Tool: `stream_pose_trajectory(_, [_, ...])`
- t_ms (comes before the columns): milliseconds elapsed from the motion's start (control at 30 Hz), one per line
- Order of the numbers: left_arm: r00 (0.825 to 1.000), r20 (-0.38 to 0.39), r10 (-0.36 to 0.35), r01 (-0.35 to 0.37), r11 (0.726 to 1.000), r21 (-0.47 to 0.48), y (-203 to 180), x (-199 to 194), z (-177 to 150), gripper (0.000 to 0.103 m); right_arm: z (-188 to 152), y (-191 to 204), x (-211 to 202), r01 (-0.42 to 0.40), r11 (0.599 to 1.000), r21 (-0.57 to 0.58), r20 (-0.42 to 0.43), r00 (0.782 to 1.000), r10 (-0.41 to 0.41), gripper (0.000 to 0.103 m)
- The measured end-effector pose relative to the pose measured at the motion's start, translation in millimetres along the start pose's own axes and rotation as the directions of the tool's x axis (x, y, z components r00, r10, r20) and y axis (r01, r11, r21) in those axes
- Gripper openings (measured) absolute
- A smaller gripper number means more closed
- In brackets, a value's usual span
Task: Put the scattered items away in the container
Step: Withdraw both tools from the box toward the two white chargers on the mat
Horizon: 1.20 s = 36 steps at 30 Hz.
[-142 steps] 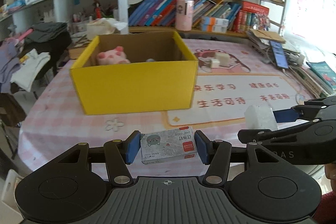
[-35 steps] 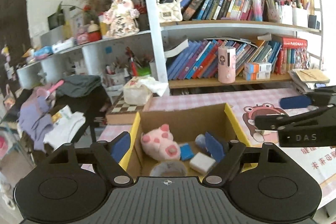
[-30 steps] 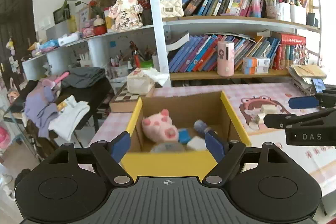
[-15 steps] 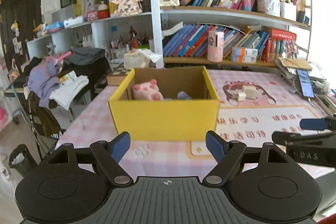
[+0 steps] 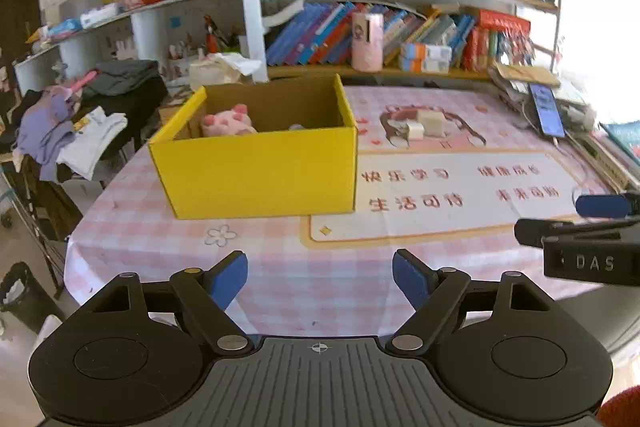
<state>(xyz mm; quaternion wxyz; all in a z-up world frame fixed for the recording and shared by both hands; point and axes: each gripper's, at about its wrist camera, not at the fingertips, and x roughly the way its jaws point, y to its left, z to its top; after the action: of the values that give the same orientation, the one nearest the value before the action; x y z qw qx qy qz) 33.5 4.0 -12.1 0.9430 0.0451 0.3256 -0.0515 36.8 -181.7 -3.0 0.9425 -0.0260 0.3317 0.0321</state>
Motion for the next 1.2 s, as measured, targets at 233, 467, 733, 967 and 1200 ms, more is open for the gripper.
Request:
stream_pose_trajectory(233, [0.999, -0.017, -0.032, 0.033, 0.999, 0.030, -14.7, 8.2, 4.4, 0.087, 0.0, -11.6, 3.2, 0.013, 1.000, 0.012, -0.014, 1.000, -0.013, 0.079])
stream_pose_trajectory(467, [0.999, -0.006, -0.033, 0.033, 0.999, 0.019, -23.2, 12.5, 11.7, 0.091, 4.1, -30.7, 5.0, 0.043, 0.998, 0.045, -0.016, 0.999, -0.042, 0.084])
stream_pose_trajectory(733, [0.999, -0.017, -0.050, 0.051, 0.998, 0.044, -38.2, 15.8, 13.7, 0.095, 0.5, -41.9, 4.9, 0.055, 0.997, 0.045, -0.031, 0.998, -0.053, 0.086])
stream_pose_trajectory(967, [0.997, -0.030, -0.078, 0.080, 0.995, 0.066, -48.3, 17.9, 12.9, 0.096, -4.1, -48.8, 2.0, 0.069, 0.996, 0.053, -0.036, 0.997, -0.067, 0.089])
stream_pose_trajectory(1200, [0.995, -0.027, -0.092, 0.094, 0.991, 0.091, -56.7, 19.6, 15.8, 0.096, -6.0, -56.6, 0.8, 0.086, 0.993, 0.075, -0.038, 0.996, -0.083, 0.089])
